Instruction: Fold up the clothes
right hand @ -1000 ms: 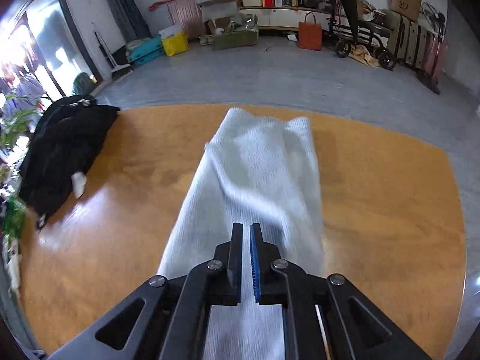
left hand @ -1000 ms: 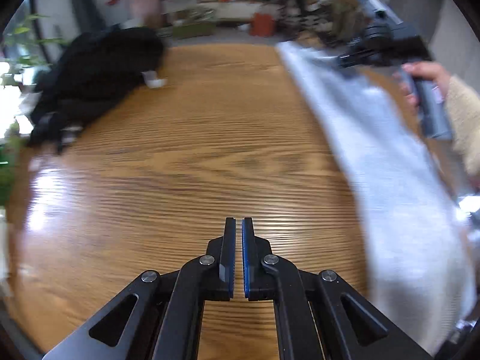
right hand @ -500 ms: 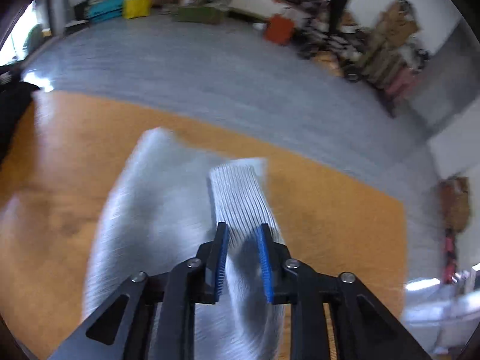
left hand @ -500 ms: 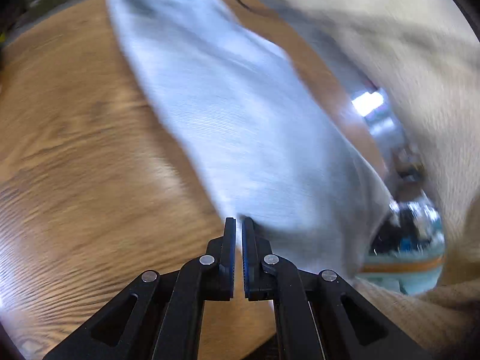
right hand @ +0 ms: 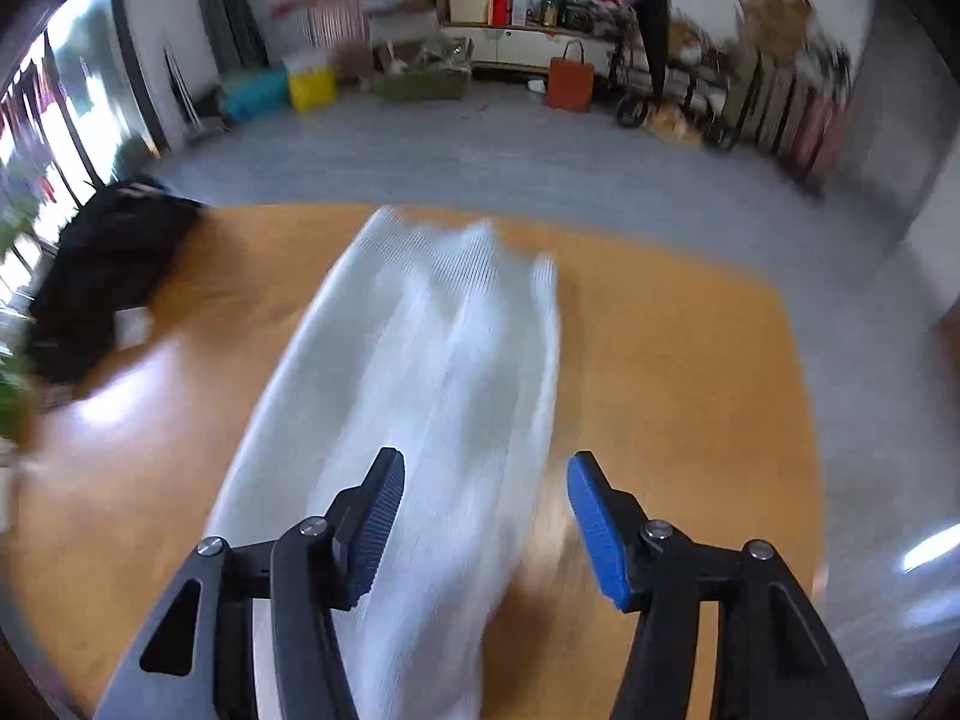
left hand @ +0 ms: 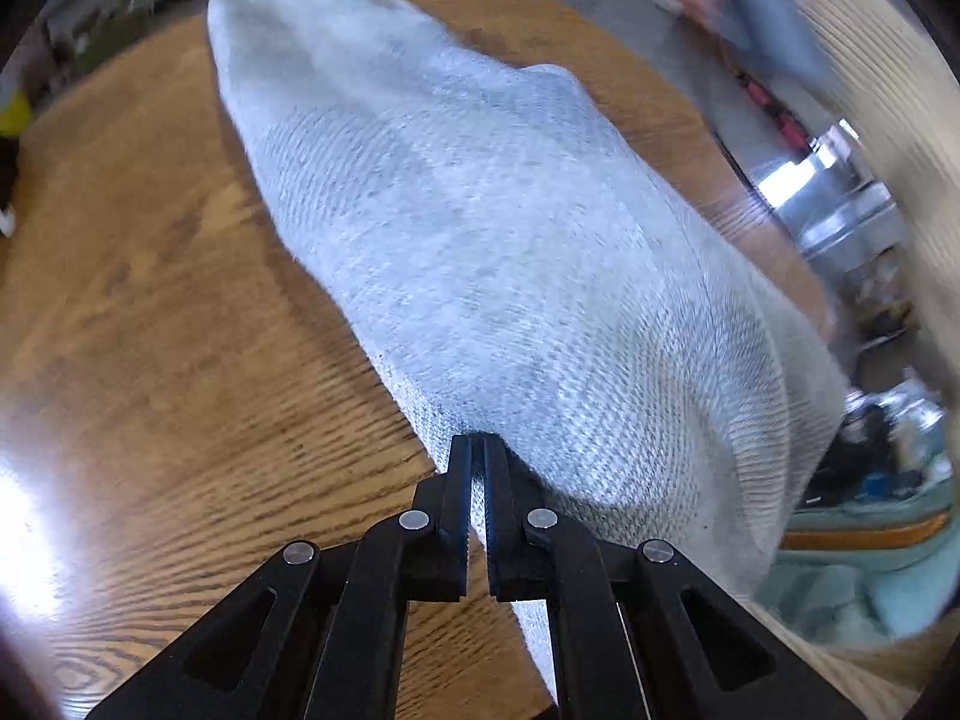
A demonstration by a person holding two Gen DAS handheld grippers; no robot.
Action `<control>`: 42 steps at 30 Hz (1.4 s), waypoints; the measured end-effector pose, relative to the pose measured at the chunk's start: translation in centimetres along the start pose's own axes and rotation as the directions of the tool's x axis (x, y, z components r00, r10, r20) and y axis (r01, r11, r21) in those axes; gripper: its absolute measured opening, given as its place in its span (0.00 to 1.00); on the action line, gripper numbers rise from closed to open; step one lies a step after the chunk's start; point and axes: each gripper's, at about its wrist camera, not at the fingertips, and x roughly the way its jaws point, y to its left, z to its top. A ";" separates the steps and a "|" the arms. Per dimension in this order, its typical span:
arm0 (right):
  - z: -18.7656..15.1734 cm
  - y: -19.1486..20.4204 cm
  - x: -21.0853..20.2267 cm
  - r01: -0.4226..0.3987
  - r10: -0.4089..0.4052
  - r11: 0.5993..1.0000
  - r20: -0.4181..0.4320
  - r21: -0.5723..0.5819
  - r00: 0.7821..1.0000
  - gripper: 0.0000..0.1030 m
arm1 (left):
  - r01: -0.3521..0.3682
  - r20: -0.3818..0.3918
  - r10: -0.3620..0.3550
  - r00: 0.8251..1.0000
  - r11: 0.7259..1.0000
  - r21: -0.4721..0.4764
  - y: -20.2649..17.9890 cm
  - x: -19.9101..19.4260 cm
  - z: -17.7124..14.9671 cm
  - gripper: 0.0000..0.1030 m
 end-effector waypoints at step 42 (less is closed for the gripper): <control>-35.9 -4.3 -8.6 -0.511 0.515 0.672 0.157 0.535 0.843 0.85 | 0.481 0.234 -0.434 0.870 0.646 -0.592 2.1 -1.4 -14.2 0.74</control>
